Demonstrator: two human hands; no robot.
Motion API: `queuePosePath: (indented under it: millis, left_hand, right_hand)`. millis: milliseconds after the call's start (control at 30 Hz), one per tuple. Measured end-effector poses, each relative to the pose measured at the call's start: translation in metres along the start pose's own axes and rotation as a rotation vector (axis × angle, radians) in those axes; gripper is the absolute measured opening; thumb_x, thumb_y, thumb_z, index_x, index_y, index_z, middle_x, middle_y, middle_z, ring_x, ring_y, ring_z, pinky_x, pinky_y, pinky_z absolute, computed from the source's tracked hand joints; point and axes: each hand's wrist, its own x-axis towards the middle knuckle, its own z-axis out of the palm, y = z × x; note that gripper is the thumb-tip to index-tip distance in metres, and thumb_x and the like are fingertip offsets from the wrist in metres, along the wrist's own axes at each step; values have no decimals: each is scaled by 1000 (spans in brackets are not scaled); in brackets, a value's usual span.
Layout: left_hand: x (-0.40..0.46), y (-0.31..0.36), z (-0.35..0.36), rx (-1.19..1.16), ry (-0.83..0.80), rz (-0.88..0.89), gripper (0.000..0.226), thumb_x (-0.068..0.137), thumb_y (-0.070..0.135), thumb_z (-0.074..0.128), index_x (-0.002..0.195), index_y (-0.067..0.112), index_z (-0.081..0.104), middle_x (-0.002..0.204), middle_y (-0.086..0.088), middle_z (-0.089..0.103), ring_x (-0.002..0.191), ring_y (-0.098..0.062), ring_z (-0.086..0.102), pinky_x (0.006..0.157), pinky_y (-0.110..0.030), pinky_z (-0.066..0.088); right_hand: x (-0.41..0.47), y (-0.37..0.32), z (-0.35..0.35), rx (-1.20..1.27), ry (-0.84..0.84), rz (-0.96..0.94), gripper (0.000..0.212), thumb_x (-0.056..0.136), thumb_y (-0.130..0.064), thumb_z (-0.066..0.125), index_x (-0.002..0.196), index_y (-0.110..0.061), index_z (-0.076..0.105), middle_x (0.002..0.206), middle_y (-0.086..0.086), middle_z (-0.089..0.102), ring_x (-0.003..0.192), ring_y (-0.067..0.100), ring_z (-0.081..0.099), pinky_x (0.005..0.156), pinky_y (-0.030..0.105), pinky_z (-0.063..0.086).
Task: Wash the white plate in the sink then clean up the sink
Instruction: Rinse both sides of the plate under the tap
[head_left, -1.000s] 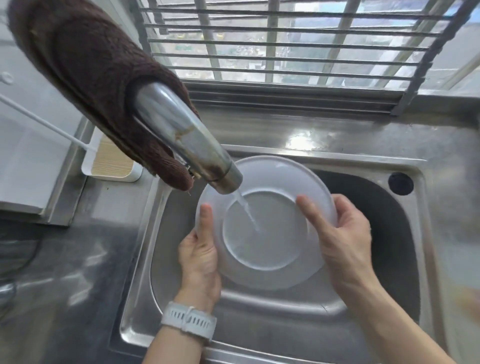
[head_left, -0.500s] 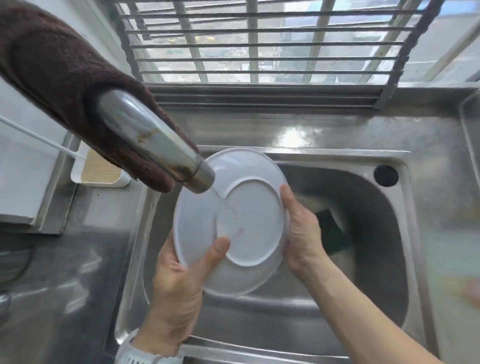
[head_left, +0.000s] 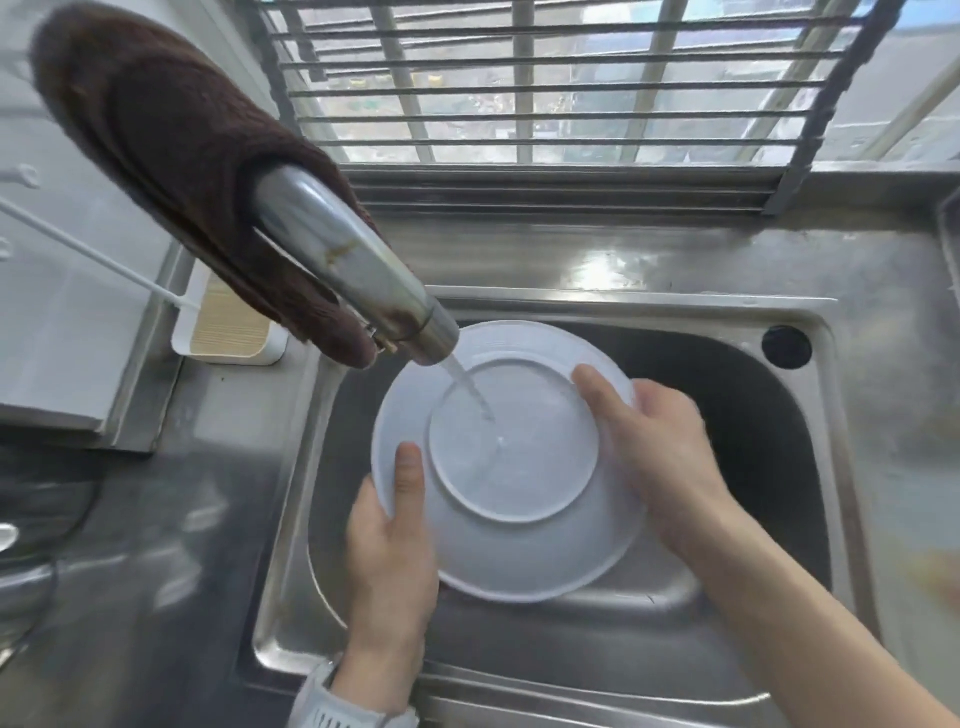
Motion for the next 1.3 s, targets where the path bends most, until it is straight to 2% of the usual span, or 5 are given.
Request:
queuePosePath:
  millis: [300,467,767,933,1300]
  left_hand:
    - [32,-10,64,-105,-342,-452,55,101,64,38,98,23,73,92,-2,76,78,-21,64,66,-32,47]
    - [44,-10,48,-670,-474,-565,58,107,44,33,136,2,60,108,17,77,109,0,63,103,-23,42]
    - [16,-3,8,-730,-440,-476,82,87,77,45,135,15,68,130,-23,71,117,-46,69,99,-56,54]
    - [12,-10,-5,-500,-228,-378,38,98,25,62,132,9,66,117,-15,78,105,-32,76,94,-47,56]
    - [5,3,-10,-78,-139,174,15,92,42,68,87,33,80,87,2,81,84,-23,77,73,-47,63]
  right_hand:
    - [-44,-5,-34,-1,-253,-541,16,95,-27,64,109,-21,66,92,2,69,81,26,68,67,52,58]
    - [-52,25,-33,-273,-356,-857,14,93,-9,70,101,-21,70,97,-8,67,87,17,65,72,34,51]
    - [-29,68,-40,-803,-270,-1205,37,84,-1,76,109,-28,75,114,-1,66,110,26,57,89,39,48]
    - [-18,75,-35,-514,-232,-758,59,80,4,53,118,-37,72,149,-4,41,143,16,33,114,38,36]
    - [21,52,15,361,-342,231,23,100,-20,60,121,-15,69,109,7,77,102,32,73,94,51,56]
